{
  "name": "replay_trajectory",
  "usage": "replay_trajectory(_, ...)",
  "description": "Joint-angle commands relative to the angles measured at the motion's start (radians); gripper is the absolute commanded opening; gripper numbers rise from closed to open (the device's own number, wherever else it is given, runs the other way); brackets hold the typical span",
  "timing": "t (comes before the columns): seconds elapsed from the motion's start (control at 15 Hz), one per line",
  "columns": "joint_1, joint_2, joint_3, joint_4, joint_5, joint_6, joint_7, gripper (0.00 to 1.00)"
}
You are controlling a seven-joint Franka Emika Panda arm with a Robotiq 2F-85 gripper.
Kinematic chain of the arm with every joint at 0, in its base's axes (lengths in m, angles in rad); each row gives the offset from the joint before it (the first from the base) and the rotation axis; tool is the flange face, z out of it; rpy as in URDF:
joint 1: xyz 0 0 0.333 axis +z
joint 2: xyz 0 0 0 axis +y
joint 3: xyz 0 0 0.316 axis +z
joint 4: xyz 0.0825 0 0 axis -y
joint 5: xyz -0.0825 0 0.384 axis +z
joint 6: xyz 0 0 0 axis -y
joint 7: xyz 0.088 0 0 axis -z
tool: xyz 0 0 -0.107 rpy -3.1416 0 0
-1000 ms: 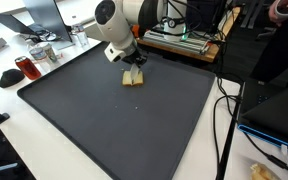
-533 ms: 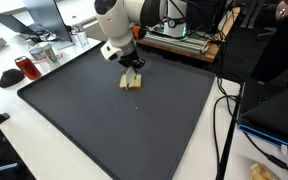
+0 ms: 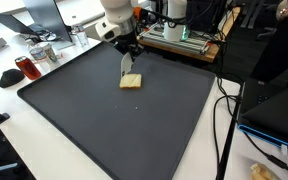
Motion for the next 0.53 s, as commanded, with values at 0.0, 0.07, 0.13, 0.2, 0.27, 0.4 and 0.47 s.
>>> replay_trajectory(0.0,0.047,-0.104,0.014,-0.026,-0.032,-0.101,0.056,0.01)
replay_trajectory(0.07,0.064,-0.117,0.022,-0.021,-0.047,-0.11,0.086,0.01)
replay_trajectory(0.13,0.08,-0.129,0.029,-0.02,-0.065,-0.098,0.116,0.01)
replay_trajectory(0.2,0.094,-0.137,0.038,-0.018,-0.085,-0.091,0.142,0.01)
replay_trajectory(0.27,0.112,-0.14,0.047,-0.014,-0.118,-0.082,0.177,0.01)
replay_trajectory(0.4,0.146,-0.134,0.064,-0.002,-0.195,-0.082,0.245,0.01)
replay_trajectory(0.47,0.16,-0.126,0.072,0.007,-0.233,-0.092,0.272,0.01)
